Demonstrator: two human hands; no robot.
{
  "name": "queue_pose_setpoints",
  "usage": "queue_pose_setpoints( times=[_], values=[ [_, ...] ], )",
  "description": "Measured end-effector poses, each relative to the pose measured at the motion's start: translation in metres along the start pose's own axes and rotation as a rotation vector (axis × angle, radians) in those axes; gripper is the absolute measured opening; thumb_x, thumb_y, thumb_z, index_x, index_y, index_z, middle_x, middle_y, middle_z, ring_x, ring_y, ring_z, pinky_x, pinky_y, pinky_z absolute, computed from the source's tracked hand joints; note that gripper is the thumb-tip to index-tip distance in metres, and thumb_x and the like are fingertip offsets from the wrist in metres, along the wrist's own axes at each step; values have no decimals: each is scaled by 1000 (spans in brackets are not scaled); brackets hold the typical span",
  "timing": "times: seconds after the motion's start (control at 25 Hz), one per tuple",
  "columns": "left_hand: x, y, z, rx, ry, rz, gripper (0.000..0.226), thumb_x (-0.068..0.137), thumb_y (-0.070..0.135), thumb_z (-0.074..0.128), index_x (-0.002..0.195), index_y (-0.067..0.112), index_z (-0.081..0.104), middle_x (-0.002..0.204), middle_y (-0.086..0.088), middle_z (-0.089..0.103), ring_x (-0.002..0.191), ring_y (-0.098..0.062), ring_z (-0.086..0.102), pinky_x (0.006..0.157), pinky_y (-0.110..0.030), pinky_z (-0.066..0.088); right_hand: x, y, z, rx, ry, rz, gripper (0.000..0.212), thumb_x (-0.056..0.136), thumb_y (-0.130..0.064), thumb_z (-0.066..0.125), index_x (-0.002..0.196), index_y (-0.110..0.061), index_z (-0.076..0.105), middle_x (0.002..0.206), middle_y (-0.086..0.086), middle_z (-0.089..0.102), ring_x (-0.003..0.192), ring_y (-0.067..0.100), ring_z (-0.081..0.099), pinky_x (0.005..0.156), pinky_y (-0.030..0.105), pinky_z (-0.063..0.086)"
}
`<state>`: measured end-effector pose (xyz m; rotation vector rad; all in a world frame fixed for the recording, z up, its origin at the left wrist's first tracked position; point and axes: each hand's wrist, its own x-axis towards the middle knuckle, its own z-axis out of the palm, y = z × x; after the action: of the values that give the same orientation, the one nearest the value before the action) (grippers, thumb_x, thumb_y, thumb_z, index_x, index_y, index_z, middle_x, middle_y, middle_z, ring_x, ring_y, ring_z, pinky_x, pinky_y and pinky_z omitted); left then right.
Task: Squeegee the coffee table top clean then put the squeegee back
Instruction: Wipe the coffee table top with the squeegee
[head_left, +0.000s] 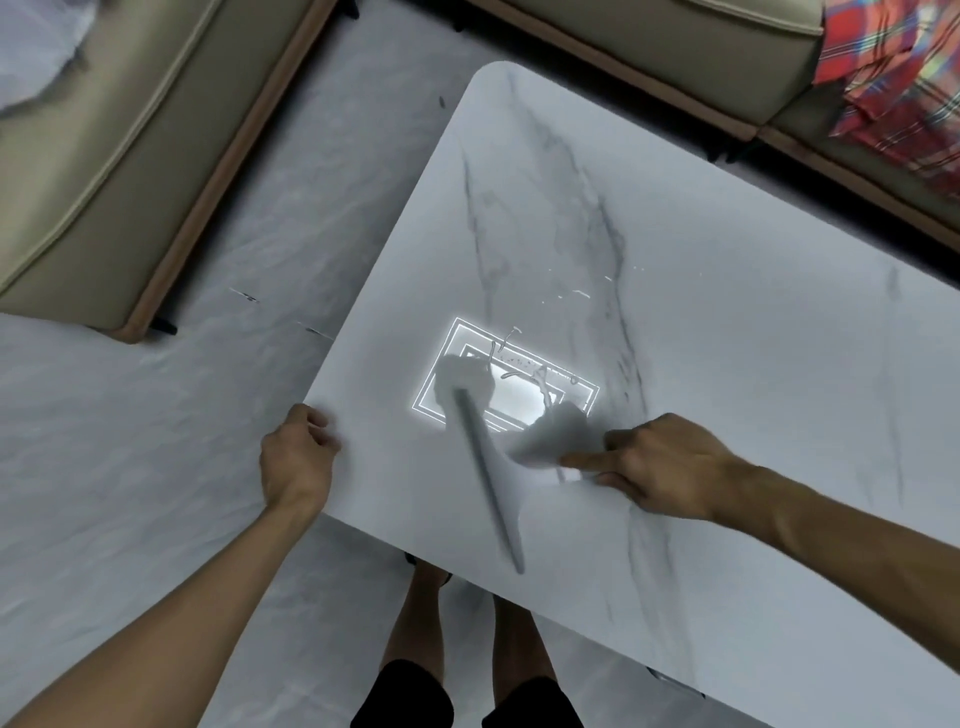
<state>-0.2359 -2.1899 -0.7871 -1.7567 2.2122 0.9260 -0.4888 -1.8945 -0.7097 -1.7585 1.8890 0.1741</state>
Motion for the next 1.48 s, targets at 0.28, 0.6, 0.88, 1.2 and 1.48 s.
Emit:
queue_pose_setpoints(
  times=[0.28, 0.6, 0.88, 1.2, 1.48],
  values=[
    [26, -13, -31, -108, 151, -88, 20, 97, 8, 45, 95, 2, 65, 78, -16, 71, 76, -30, 67, 81, -37, 55, 168, -110, 5, 16, -96, -273, 45, 99, -28, 46, 143, -38, 40, 109, 2, 67, 96, 27, 65, 75, 34, 48],
    [30, 19, -10, -29, -61, -23, 30, 96, 15, 48, 125, 10, 48, 124, -18, 60, 103, -35, 59, 81, -32, 44, 143, -21, -7, 153, 3, 69, 42, 100, -40, 36, 140, -53, 34, 113, -3, 64, 102, 28, 63, 76, 34, 46],
    [14, 91, 42, 103, -328, 232, 34, 83, 9, 61, 115, 10, 51, 122, -7, 52, 111, -27, 55, 86, -31, 42, 11, 60, 13, 265, 60, 436, 45, 99, -36, 39, 140, -53, 36, 88, -5, 60, 86, 29, 63, 67, 32, 44],
    [2, 149, 85, 259, -397, 401, 38, 73, 10, 66, 108, 10, 54, 136, -14, 38, 125, -33, 43, 106, -42, 40, -66, 84, 8, 296, 123, 707, 40, 101, -45, 30, 141, -47, 37, 100, -5, 67, 92, 27, 63, 73, 36, 48],
    [17, 176, 113, 355, -447, 315, 36, 83, 6, 46, 118, 3, 42, 154, -37, 2, 147, -45, 2, 120, -45, 13, 73, 205, -52, 610, 541, 967, 23, 101, -37, 29, 100, -19, 43, 95, 18, 61, 83, 40, 56, 70, 40, 45]
  ],
)
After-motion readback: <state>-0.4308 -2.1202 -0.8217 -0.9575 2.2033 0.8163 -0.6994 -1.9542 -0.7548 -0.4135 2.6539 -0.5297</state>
